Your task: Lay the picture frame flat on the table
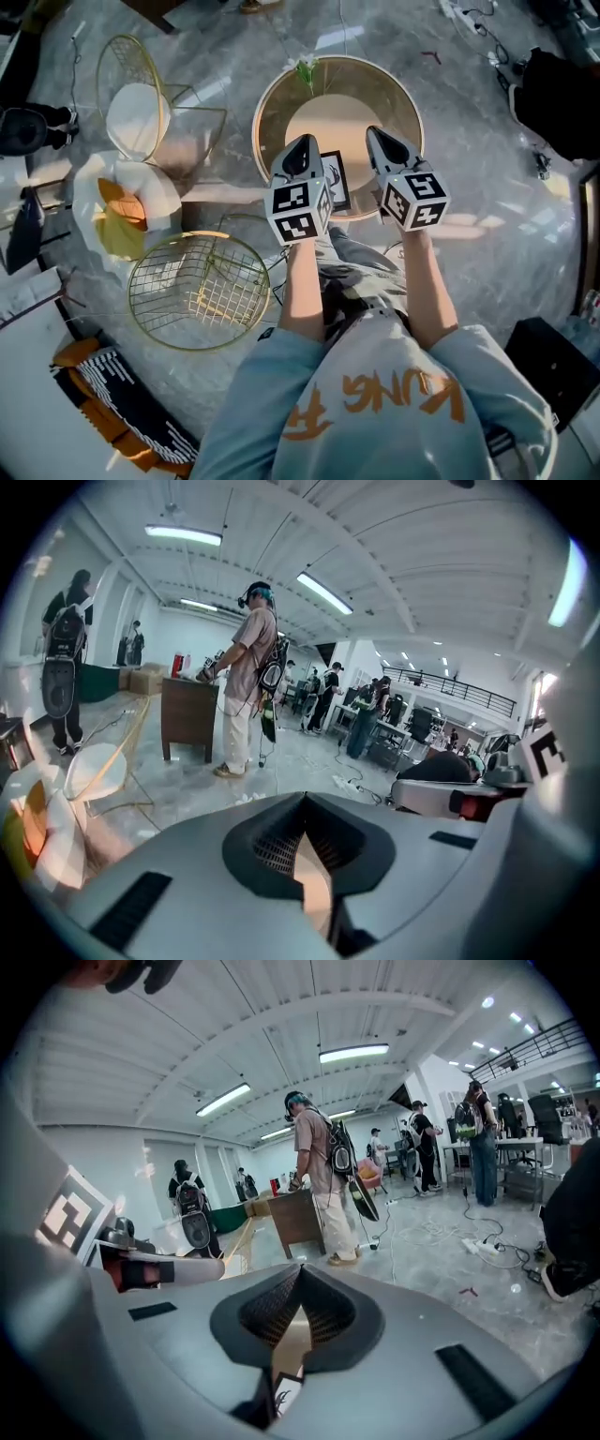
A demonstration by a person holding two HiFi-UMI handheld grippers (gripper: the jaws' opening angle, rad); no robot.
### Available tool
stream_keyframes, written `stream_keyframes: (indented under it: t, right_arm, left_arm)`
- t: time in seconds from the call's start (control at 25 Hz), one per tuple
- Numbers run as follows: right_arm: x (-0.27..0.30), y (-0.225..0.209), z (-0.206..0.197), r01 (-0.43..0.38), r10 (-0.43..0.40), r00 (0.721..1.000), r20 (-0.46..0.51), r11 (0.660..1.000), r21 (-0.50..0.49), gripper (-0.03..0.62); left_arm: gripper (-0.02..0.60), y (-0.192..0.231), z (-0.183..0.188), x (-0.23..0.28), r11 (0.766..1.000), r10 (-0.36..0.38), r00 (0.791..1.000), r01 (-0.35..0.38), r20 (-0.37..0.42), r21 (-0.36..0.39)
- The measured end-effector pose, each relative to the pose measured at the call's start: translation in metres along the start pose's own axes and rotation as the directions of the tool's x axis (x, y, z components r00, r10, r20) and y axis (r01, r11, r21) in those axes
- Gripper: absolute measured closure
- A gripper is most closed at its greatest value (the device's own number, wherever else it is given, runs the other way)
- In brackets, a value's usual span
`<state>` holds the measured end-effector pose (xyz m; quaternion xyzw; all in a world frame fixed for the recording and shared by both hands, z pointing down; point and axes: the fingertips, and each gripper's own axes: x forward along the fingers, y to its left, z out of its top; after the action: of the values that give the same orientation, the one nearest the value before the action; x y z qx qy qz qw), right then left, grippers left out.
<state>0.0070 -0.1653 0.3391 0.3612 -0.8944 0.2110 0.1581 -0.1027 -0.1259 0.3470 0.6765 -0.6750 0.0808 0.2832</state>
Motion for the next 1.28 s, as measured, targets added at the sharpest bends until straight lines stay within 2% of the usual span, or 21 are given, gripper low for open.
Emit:
stream_keyframes:
  t: [0.16,0.36,0.44,0.64,0.76,0.92,1.28]
  right_arm:
    - [-0.013,0.007,0.053,0.001,0.005,0.995,0.105,0.999,-0.054,0.599]
    - [-0.043,0.023,0.105,0.011,0.021,0.976,0.218,0.99,-0.141,0.599]
    - [-0.054,0.026,0.126,0.019,0.025,0.965,0.262,0.986,-0.165,0.599]
    - [-0.072,0.04,0.171,0.021,0.054,0.931,0.362,0.979,-0.201,0.599]
    - [-0.08,0.056,0.186,0.011,0.083,0.915,0.394,0.973,-0.231,0.599]
    - [-0.081,0.071,0.198,0.009,0.104,0.905,0.413,0.965,-0.261,0.599]
    - [-0.091,0.081,0.195,0.029,0.103,0.894,0.436,0.958,-0.285,0.599]
  left_arm:
    - [0.561,-0.015,0.052,-0.013,0.998,-0.013,0.995,0.006,0.1,0.065]
    - [0.561,-0.037,0.102,-0.044,0.991,-0.014,0.977,-0.016,0.212,0.136]
    - [0.561,-0.044,0.123,-0.058,0.986,-0.008,0.964,-0.036,0.267,0.16]
    - [0.561,-0.048,0.17,-0.09,0.975,0.016,0.915,-0.104,0.404,0.198]
    - [0.561,-0.049,0.184,-0.107,0.968,0.023,0.896,-0.13,0.444,0.213]
    - [0.561,-0.042,0.195,-0.12,0.963,0.041,0.883,-0.16,0.468,0.216]
    - [0.561,-0.039,0.194,-0.136,0.959,0.048,0.852,-0.185,0.521,0.213]
